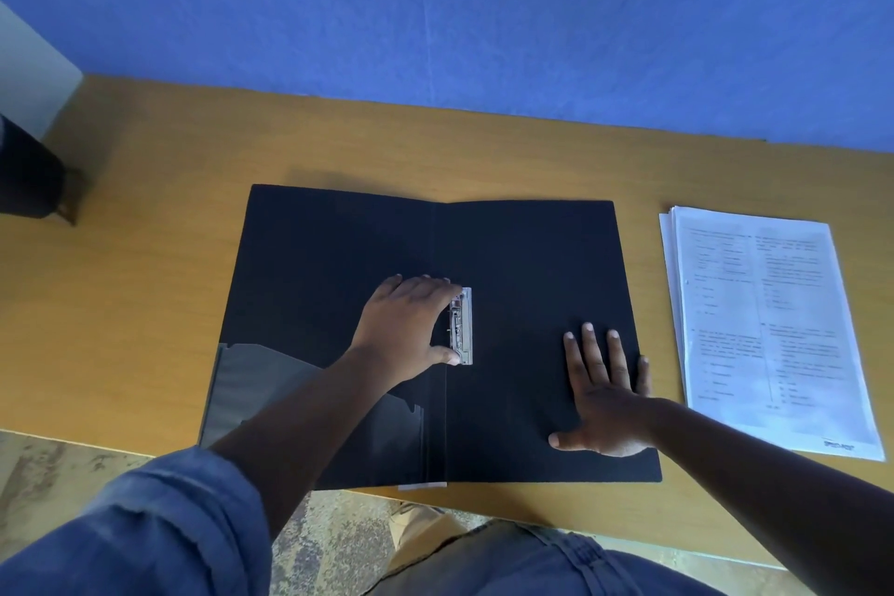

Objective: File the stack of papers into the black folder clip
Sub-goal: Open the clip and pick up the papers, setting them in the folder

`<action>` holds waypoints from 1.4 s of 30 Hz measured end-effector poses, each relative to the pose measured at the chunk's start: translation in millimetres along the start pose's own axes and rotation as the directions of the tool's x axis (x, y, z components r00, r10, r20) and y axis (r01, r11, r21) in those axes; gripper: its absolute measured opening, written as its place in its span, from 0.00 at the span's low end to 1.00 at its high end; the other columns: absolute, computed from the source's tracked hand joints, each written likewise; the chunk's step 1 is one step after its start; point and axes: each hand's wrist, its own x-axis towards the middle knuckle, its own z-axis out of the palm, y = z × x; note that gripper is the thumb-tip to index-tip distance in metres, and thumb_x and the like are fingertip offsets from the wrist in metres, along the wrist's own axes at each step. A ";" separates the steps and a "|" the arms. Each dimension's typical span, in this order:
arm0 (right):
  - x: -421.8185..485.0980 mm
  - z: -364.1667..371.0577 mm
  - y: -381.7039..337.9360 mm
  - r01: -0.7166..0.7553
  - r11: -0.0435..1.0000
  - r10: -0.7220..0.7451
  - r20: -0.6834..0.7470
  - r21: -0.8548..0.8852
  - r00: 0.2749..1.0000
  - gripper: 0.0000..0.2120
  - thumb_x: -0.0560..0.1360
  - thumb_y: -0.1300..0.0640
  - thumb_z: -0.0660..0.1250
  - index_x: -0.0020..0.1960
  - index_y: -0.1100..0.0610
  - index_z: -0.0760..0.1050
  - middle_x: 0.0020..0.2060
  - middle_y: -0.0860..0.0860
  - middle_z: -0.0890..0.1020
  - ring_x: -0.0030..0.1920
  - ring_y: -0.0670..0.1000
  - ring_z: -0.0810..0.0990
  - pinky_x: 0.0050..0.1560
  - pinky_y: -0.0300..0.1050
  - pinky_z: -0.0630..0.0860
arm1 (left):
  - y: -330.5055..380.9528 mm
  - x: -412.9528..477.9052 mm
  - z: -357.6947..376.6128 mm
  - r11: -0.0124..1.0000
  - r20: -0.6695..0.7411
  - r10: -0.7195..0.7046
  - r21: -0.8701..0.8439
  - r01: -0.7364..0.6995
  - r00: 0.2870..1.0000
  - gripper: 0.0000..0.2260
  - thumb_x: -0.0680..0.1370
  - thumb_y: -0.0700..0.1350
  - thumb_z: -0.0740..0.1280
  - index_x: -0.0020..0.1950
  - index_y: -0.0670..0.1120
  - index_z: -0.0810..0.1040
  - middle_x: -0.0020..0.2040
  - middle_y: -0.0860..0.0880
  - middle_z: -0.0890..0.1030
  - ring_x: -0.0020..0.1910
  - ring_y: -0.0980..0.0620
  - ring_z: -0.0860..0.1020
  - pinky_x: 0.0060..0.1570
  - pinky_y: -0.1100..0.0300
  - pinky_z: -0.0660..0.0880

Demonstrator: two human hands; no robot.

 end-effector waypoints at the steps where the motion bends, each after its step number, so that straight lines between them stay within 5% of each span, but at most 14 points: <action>1: 0.1 -0.2 0.3 0.005 1.000 -0.005 0.004 0.001 1.000 0.62 0.64 0.25 0.62 0.56 0.44 0.07 0.56 0.44 0.08 0.61 0.57 0.12 0.68 0.67 0.29 | -0.1 0.4 -0.3 1.000 0.002 0.000 -0.007 0.001 1.000 0.41 0.66 0.64 0.75 0.75 0.55 0.65 0.75 0.54 0.68 0.75 0.52 0.64 0.75 0.50 0.52; 10: -0.6 -2.4 1.8 0.023 1.000 -0.023 0.020 0.007 1.000 0.61 0.66 0.26 0.63 0.57 0.44 0.08 0.55 0.44 0.08 0.60 0.56 0.11 0.69 0.67 0.29 | -12.0 -5.1 -1.0 0.906 -0.087 -0.061 -0.423 0.019 0.994 0.35 0.65 0.63 0.77 0.69 0.54 0.74 0.71 0.53 0.74 0.74 0.52 0.66 0.74 0.48 0.59; 16: 0.6 -2.2 1.8 0.026 1.000 -0.026 0.019 0.012 0.999 0.61 0.66 0.27 0.63 0.57 0.44 0.08 0.56 0.44 0.09 0.60 0.56 0.11 0.69 0.67 0.29 | -2.8 -7.2 2.2 0.835 -0.154 -0.062 -0.549 -0.033 0.986 0.18 0.74 0.54 0.74 0.61 0.48 0.81 0.60 0.52 0.82 0.65 0.51 0.75 0.70 0.49 0.65; 19: 1.1 -1.7 2.6 0.029 0.999 -0.029 0.013 0.014 0.999 0.61 0.66 0.27 0.63 0.57 0.43 0.08 0.56 0.43 0.08 0.60 0.56 0.11 0.68 0.67 0.28 | 8.2 -10.2 6.2 0.766 -0.212 -0.173 -0.643 -0.005 0.962 0.10 0.80 0.49 0.68 0.57 0.47 0.83 0.47 0.54 0.84 0.50 0.54 0.80 0.56 0.52 0.75; 25: 0.8 -0.9 3.8 0.035 0.999 -0.035 0.008 0.018 0.999 0.61 0.66 0.27 0.63 0.57 0.43 0.08 0.56 0.43 0.09 0.60 0.55 0.11 0.69 0.67 0.28 | 23.0 3.3 4.0 0.646 -0.229 -0.295 -0.763 0.017 0.928 0.09 0.81 0.46 0.64 0.46 0.46 0.82 0.36 0.51 0.82 0.36 0.52 0.80 0.37 0.54 0.77; 30: 0.0 -1.9 3.3 0.034 0.999 -0.034 0.011 0.018 0.999 0.61 0.67 0.28 0.63 0.57 0.43 0.08 0.55 0.43 0.08 0.59 0.55 0.10 0.68 0.67 0.28 | 17.2 22.7 -1.9 0.679 -0.195 -0.367 -0.724 0.118 0.910 0.09 0.80 0.46 0.65 0.42 0.46 0.81 0.31 0.49 0.80 0.28 0.53 0.75 0.31 0.50 0.74; 42: 0.5 -3.5 4.6 0.042 0.999 -0.042 0.021 0.031 0.999 0.60 0.68 0.28 0.64 0.58 0.42 0.09 0.57 0.43 0.09 0.59 0.55 0.10 0.68 0.66 0.27 | 3.7 60.3 -15.2 0.771 -0.040 -0.372 -0.570 0.285 0.927 0.10 0.78 0.48 0.67 0.40 0.47 0.82 0.33 0.51 0.83 0.35 0.50 0.81 0.36 0.52 0.79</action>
